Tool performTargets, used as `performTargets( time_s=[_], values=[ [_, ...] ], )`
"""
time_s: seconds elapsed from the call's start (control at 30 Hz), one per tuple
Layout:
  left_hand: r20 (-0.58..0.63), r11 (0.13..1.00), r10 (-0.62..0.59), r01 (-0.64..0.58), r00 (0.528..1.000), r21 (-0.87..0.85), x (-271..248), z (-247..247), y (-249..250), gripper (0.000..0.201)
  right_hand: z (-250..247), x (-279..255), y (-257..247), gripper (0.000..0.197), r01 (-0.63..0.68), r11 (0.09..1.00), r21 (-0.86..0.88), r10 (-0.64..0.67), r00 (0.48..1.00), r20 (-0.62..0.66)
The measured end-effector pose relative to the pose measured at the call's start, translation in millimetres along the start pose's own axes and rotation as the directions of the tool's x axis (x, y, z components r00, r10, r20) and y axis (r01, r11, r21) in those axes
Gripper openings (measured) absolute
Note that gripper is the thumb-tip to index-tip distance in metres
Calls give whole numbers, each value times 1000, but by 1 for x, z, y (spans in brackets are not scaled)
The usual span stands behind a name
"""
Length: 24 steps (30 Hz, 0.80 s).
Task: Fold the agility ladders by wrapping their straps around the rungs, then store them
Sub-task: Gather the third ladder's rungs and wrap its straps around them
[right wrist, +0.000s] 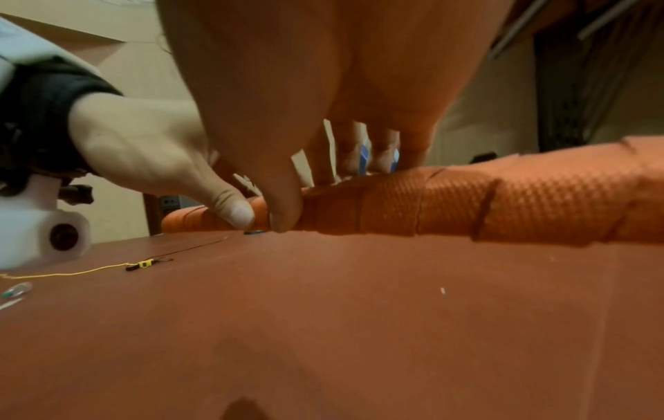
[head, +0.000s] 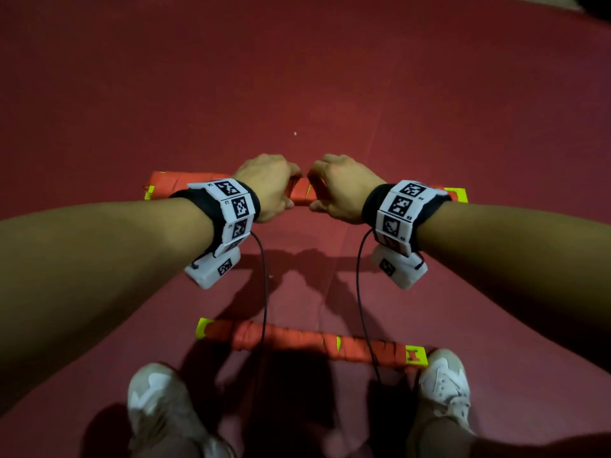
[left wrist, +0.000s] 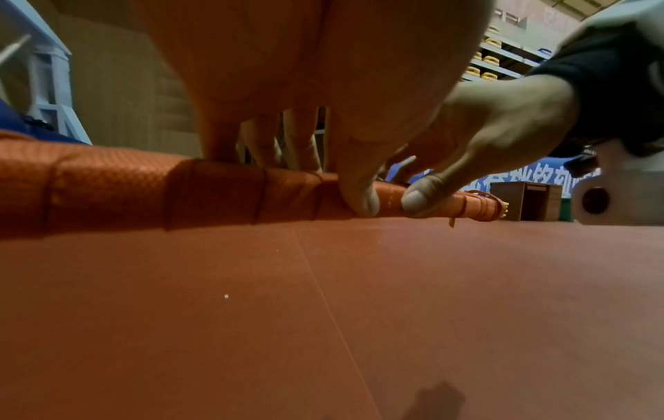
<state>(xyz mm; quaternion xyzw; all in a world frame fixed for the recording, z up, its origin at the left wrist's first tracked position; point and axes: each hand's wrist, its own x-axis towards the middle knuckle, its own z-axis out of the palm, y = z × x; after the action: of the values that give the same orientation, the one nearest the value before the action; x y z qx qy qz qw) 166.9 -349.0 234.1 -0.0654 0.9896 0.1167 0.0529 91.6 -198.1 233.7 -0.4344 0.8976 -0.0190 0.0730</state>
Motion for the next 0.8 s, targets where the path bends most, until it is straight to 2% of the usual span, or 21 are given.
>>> performTargets(
  time_s=[0.17, 0.37, 0.67, 0.8],
  values=[
    [71, 1000, -6, 7, 997, -6, 3, 52, -3, 57, 62, -3, 9, 54, -52, 994, 100, 46, 997, 57],
    [165, 999, -12, 19, 986, -41, 2, 123, -9, 60, 129, -10, 14, 57, -87, 989, 119, 68, 986, 154],
    [293, 989, -69, 103, 954, -105, 15, 194, -15, 59, 202, -7, 25, 59, -184, 968, 170, 131, 950, 283],
    [280, 986, -39, 82, 959, -145, 14, 221, -17, 53, 229, -6, 30, 56, -230, 953, 195, 156, 929, 334]
  ],
)
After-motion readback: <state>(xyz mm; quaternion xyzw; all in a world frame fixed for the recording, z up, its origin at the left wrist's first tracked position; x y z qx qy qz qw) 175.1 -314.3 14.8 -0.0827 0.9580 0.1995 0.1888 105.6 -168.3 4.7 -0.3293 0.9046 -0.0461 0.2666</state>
